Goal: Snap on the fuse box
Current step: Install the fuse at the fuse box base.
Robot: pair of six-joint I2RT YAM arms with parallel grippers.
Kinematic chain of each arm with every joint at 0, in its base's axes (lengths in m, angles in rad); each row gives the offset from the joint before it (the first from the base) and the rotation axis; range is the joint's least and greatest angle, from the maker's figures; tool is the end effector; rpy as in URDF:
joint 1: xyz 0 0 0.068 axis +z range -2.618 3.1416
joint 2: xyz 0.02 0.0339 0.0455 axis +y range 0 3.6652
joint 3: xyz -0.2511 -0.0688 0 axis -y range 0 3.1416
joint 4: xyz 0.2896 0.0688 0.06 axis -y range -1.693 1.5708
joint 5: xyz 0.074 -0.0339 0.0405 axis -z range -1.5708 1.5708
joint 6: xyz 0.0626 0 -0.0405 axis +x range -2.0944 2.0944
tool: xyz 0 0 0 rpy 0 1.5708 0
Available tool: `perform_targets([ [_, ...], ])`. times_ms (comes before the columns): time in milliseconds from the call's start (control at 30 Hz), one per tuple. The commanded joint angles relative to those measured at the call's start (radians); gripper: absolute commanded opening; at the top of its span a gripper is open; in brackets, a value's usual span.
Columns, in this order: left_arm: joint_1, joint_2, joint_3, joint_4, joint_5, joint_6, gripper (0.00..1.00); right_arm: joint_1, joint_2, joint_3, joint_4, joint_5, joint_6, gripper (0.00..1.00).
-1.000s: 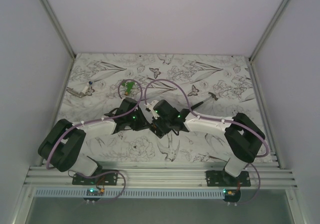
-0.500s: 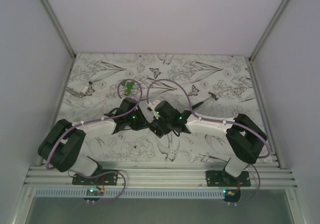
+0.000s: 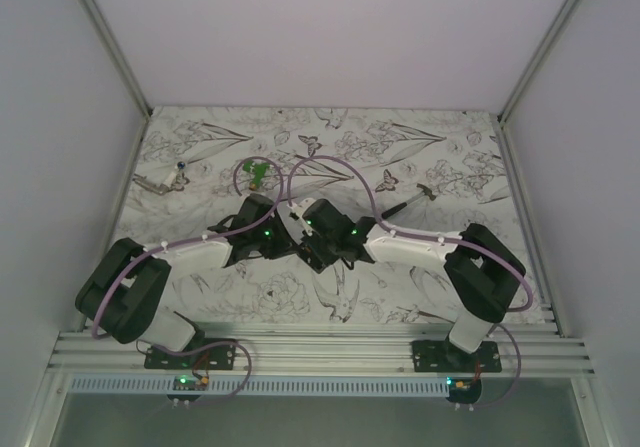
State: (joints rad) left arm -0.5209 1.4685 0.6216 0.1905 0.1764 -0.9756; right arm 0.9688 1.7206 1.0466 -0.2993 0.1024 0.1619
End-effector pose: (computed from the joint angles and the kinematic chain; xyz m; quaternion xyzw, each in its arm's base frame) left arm 0.2882 -0.1780 0.1033 -0.1636 0.8796 -0.3571 0.2685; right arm 0.2306 0.3243 0.1153 -0.3609 0.8837 0.1162 0.2744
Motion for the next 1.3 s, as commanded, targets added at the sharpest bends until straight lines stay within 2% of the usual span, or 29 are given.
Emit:
perform_targets([
  [0,-0.002,0.003,-0.012,-0.036,-0.036,-0.005,0.04,0.026,0.085,-0.082,-0.101,-0.041,-0.011,0.00],
  [333,0.001,0.004,-0.007,-0.037,-0.036,-0.003,0.03,0.062,-0.015,-0.149,-0.093,-0.003,-0.079,0.00],
  [733,-0.005,0.003,-0.009,-0.036,-0.035,-0.007,0.03,0.048,0.088,-0.097,-0.049,0.035,-0.011,0.00],
  [1033,0.022,-0.006,-0.022,-0.037,-0.040,-0.004,0.03,0.054,0.048,-0.161,-0.037,0.011,0.011,0.00],
  [1267,0.055,-0.047,-0.040,-0.041,-0.040,0.006,0.03,0.054,0.050,-0.135,0.021,0.018,0.017,0.00],
])
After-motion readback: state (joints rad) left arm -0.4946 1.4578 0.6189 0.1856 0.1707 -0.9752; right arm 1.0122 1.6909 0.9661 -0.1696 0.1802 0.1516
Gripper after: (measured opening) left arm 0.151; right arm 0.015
